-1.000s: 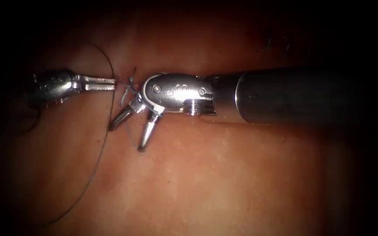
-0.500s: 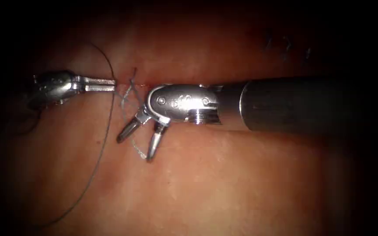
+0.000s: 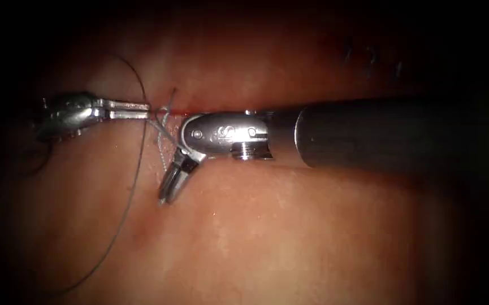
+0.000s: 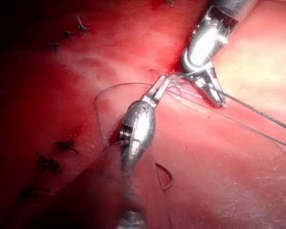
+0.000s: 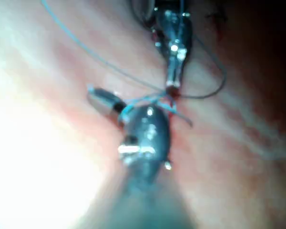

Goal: Wound Closure

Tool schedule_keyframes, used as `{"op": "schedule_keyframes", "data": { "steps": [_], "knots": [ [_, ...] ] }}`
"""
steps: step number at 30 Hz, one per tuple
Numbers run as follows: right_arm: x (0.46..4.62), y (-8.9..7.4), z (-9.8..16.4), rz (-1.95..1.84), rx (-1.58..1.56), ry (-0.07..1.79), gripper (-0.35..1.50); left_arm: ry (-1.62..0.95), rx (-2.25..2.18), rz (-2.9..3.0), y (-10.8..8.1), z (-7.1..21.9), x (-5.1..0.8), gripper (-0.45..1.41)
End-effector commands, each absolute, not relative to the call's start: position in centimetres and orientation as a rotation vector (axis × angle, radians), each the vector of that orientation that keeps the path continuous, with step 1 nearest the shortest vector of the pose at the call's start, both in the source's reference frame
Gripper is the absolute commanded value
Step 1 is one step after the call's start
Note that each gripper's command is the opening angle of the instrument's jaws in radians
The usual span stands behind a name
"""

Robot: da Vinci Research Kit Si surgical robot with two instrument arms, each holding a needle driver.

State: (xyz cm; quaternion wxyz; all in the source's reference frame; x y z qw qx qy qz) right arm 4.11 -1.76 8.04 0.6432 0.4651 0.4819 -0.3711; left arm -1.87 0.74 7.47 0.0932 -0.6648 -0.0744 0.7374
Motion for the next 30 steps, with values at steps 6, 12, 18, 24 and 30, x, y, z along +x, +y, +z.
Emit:
{"op": "schedule_keyframes", "data": {
  "steps": [6,12,18,24,30],
  "knots": [
    [4.31,-1.4,7.9,-0.724,0.982,1.165,-0.35,-0.225,-1.974,2.185,0.7,7.4,-1.9,-0.45],
    [4.23,-1.1,7.8,-0.601,0.925,1.242,-0.35,-0.231,-1.976,2.183,0.6,7.3,-1.86,-0.45],
    [4.15,-0.8,7.8,-0.452,0.867,1.279,-0.35,-0.236,-1.97,2.191,0.4,7.2,-1.74,-0.45],
    [4.09,-0.6,7.9,-0.353,0.815,1.274,-0.35,-0.234,-1.963,2.193,0.1,7.0,-1.6,-0.45],
    [3.95,-0.3,8.1,-0.282,0.755,1.26,-0.35,-0.229,-1.965,2.198,-0.4,6.7,-1.59,-0.45]
  ]
}}
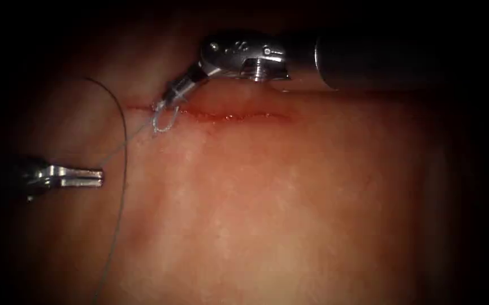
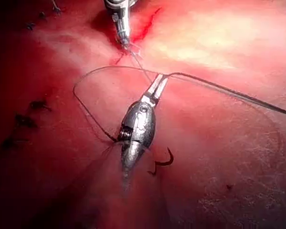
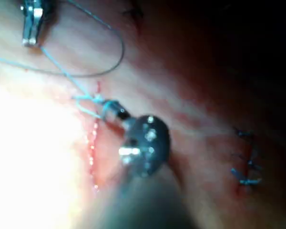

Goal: Wound Closure

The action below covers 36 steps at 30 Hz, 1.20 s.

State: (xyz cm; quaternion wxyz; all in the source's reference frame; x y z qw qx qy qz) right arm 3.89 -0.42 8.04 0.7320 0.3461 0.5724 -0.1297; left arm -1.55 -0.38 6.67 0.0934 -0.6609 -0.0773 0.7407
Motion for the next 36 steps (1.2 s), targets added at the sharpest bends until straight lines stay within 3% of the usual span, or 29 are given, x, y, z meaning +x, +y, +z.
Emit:
{"op": "schedule_keyframes", "data": {
  "steps": [1,23,36],
  "knots": [
    [3.93,-0.3,8.1,-0.274,0.741,1.249,-0.35,-0.23,-1.965,2.198,-0.5,6.7,-1.6,-0.45],
    [3.82,0.0,8.3,-0.228,0.651,1.19,-0.35,-0.26,-1.955,2.188,-1.5,6.3,-1.56,-0.45],
    [3.8,0.0,8.3,-0.208,0.536,1.157,-0.35,-0.312,-1.957,2.172,-2.2,6.0,-1.94,-0.45]
  ]
}}
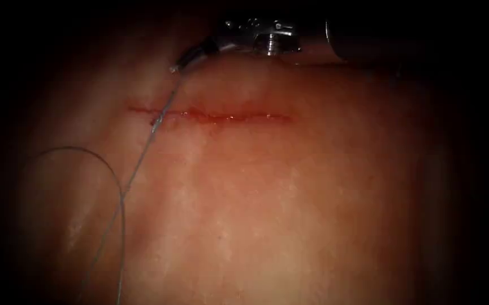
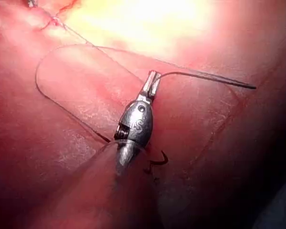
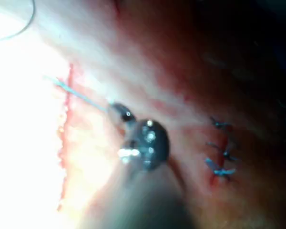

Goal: Wound Closure

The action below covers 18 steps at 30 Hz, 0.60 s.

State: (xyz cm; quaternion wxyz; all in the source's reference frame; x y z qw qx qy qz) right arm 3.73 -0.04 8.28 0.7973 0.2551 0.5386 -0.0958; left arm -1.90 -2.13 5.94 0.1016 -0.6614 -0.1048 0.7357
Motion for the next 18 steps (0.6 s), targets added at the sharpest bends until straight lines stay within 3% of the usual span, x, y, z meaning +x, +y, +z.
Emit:
{"op": "schedule_keyframes", "data": {
  "steps": [1,18],
  "knots": [
    [3.8,0.03,8.32,-0.208,0.536,1.157,-0.35,-0.312,-1.957,2.172,-2.16,6.02,-1.94,-0.45],
    [3.76,-0.03,8.27,-0.097,0.407,1.113,-0.35,-0.319,-1.965,2.161,-1.57,5.83,-1.99,-0.45]
  ]
}}
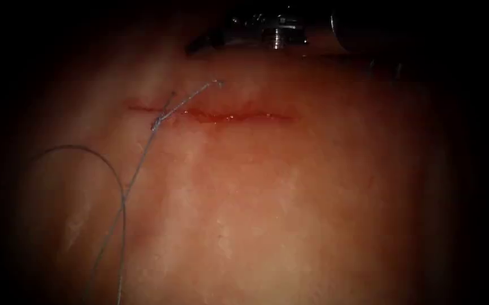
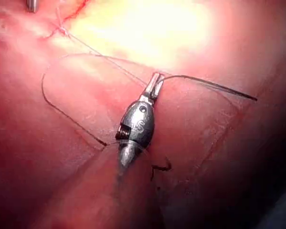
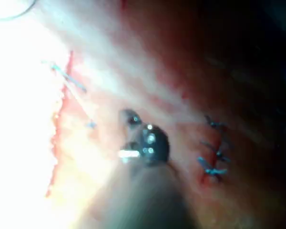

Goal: Wound Closure

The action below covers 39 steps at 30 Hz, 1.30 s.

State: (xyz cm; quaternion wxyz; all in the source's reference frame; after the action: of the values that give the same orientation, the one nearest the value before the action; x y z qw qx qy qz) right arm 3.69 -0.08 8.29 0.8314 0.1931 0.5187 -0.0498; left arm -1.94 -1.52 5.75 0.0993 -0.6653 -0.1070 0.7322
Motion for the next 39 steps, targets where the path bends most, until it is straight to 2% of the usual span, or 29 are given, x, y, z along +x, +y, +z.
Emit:
{"op": "schedule_keyframes", "data": {
  "steps": [1,4,5,7,8,9,11,19,23,29,39],
  "knots": [
    [3.74,0.0,8.2,-0.092,0.413,1.127,-0.35,-0.305,-1.969,2.166,-1.5,5.8,-1.99,-0.45],
    [3.69,0.0,8.1,-0.021,0.407,1.153,-0.35,-0.274,-1.958,2.171,-1.2,5.8,-2.0,-0.45],
    [3.67,0.0,8.1,0.018,0.386,1.162,-0.23,-0.263,-1.951,2.172,-1.1,5.8,-1.99,-0.45],
    [3.64,0.0,8.0,0.085,0.359,1.187,0.24,-0.235,-1.945,2.18,-0.9,5.8,-1.97,-0.45],
    [3.63,0.0,7.9,0.146,0.335,1.212,0.74,-0.209,-1.929,2.185,-0.8,5.8,-1.94,-0.45],
    [3.63,0.0,7.8,0.186,0.317,1.228,0.94,-0.195,-1.925,2.19,-0.7,5.7,-1.94,-0.45],
    [3.65,0.0,7.8,0.233,0.293,1.238,1.06,-0.172,-1.925,2.199,-0.5,5.7,-1.92,-0.45],
    [3.81,-0.5,7.6,0.346,0.252,1.327,1.04,-0.086,-1.923,2.242,0.2,5.4,-1.87,-0.45],
    [3.94,-0.8,7.4,0.366,0.256,1.365,0.78,-0.041,-1.931,2.234,0.5,5.2,-1.87,-0.45],
    [4.14,-1.0,7.4,0.411,0.241,1.409,0.61,-0.045,-1.945,2.225,0.7,5.2,-2.09,-0.45],
    [4.42,-1.1,7.5,0.428,0.271,1.439,0.62,-0.051,-1.984,2.194,1.1,5.6,-2.36,-0.45]
  ]
}}
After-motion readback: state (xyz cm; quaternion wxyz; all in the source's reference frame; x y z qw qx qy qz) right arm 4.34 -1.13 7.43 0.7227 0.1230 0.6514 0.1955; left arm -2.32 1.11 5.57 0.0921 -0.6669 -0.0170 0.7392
